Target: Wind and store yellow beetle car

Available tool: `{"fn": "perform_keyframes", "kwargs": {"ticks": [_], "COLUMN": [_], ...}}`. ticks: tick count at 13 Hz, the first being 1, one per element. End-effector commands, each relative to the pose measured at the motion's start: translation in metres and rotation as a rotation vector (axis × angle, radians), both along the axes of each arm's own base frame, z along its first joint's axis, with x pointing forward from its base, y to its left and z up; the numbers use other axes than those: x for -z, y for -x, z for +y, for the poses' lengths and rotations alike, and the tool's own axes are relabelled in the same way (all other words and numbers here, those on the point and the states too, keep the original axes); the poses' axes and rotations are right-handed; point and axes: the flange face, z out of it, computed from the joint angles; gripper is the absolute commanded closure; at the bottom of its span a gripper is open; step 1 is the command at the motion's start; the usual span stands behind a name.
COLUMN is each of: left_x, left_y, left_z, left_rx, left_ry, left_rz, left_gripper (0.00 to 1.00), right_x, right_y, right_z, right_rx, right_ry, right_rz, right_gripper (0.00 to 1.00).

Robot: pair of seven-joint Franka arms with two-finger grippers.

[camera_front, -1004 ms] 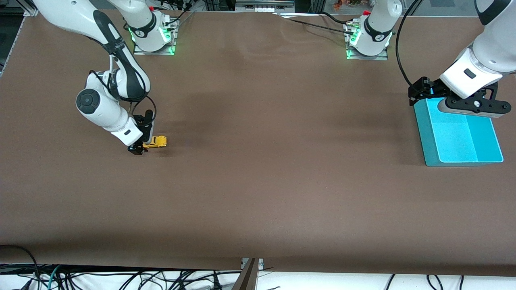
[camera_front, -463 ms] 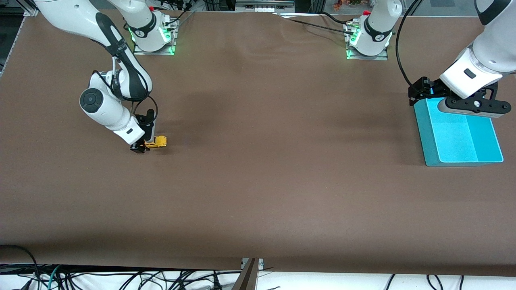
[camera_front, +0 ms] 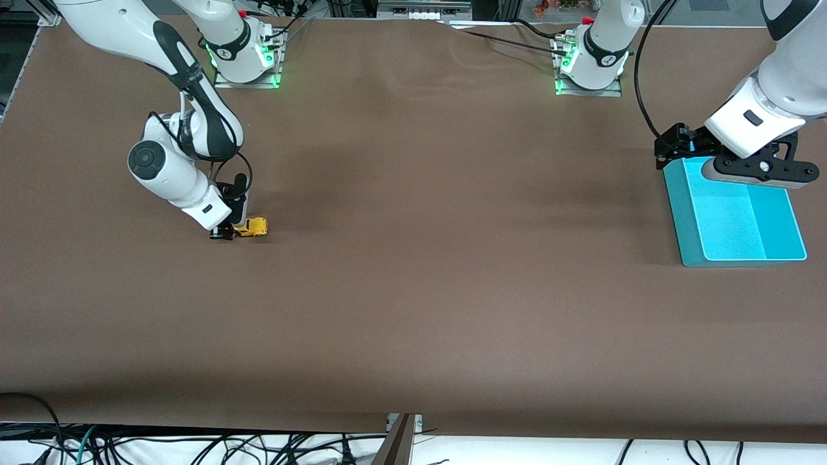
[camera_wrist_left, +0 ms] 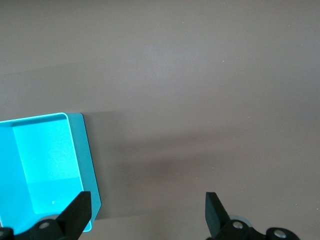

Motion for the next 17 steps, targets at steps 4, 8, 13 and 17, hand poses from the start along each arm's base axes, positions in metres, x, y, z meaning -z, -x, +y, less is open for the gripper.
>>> {"fn": "perform_keyframes", "kwargs": {"ticks": [4,8,13,17], "left_x": [-0.005,-0.005,-0.005,-0.005], "left_y": [-0.003,-0.003,-0.003,-0.003], "left_z": [-0.002,-0.001,-0.001,0.000], "left_rx": [-0.010,-0.011,-0.011,-0.011], "left_ry": [0.022,0.022,0.022,0.022], "left_rz": [0.011,0.011,0.011,0.011], "left_gripper": [0.00,0.00,0.00,0.00], "right_x": [0.000,0.000,0.007,0.016], "right_y": [0.006,0.005,0.004,0.004], "right_z": [-0.003,-0.002,-0.009,-0.031], "right_rx": [-0.021,-0.067,-0.090,-0.105], "right_ry": [0.000,-0.002,-0.004,-0.005], "right_rz": [-0.013,-0.014,-0.022,-0.015], "right_gripper": [0.53,0.54,0.54,0.54]}}
